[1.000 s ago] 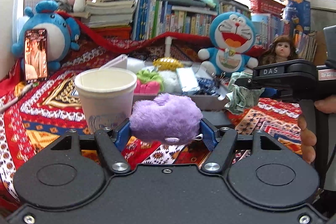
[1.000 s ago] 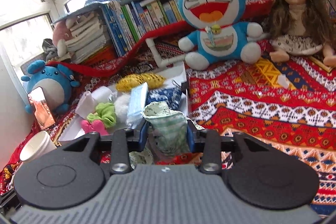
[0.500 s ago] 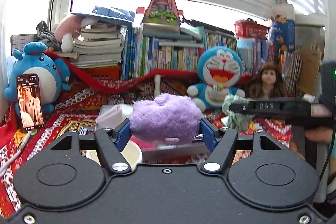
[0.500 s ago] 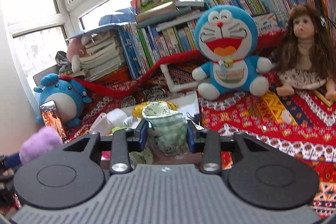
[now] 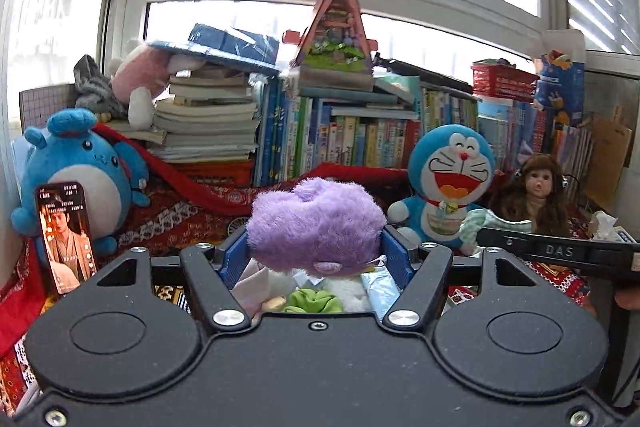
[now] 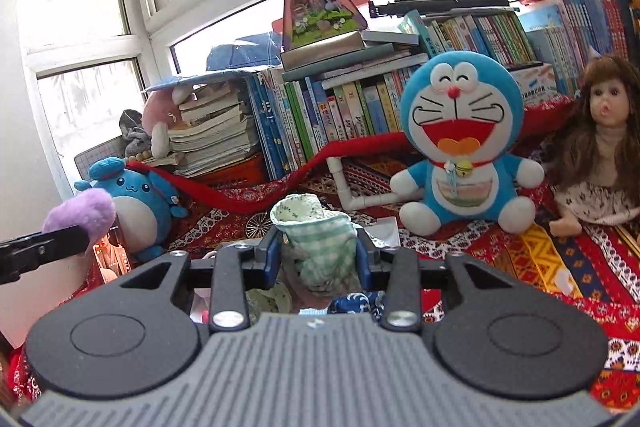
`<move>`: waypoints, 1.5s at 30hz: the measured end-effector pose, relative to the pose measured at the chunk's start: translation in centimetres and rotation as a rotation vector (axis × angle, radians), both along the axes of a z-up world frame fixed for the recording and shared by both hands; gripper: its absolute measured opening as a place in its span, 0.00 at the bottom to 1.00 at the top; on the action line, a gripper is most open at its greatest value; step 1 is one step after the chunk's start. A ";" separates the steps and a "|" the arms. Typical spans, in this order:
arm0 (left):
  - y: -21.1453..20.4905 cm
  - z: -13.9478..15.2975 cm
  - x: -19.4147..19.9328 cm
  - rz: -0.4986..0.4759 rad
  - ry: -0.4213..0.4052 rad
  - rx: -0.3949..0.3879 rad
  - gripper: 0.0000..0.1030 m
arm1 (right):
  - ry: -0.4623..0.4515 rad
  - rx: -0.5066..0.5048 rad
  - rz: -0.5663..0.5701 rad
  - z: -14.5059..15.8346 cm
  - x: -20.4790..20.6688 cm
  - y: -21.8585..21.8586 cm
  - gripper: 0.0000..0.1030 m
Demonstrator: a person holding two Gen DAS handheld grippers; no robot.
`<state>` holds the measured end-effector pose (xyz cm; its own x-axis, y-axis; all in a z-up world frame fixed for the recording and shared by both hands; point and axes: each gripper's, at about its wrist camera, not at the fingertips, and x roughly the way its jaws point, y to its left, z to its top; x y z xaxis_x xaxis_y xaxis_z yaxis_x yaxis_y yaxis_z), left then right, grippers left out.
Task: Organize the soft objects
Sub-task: 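Carry the pom-pom with the left tool while the right tool carries the checked cloth into the box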
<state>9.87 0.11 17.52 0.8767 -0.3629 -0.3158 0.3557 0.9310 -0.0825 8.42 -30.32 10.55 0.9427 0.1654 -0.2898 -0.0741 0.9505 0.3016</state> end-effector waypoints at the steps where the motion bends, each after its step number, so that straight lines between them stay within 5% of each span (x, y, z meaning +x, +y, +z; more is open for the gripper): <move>1: 0.2 0.0 0.4 -0.001 0.015 -0.007 0.64 | 0.001 -0.003 0.001 0.0 0.1 0.1 0.41; 14: 1.8 -3.5 3.5 0.029 0.177 -0.076 0.64 | 0.037 0.000 0.016 -0.8 1.5 0.8 0.42; 32: 1.4 -4.5 9.0 -0.006 0.395 0.001 0.64 | 0.097 0.000 0.064 -1.7 3.9 2.6 0.42; 45: 1.4 -6.8 14.0 -0.010 0.604 -0.014 0.64 | 0.231 0.031 0.120 -4.1 7.6 4.5 0.42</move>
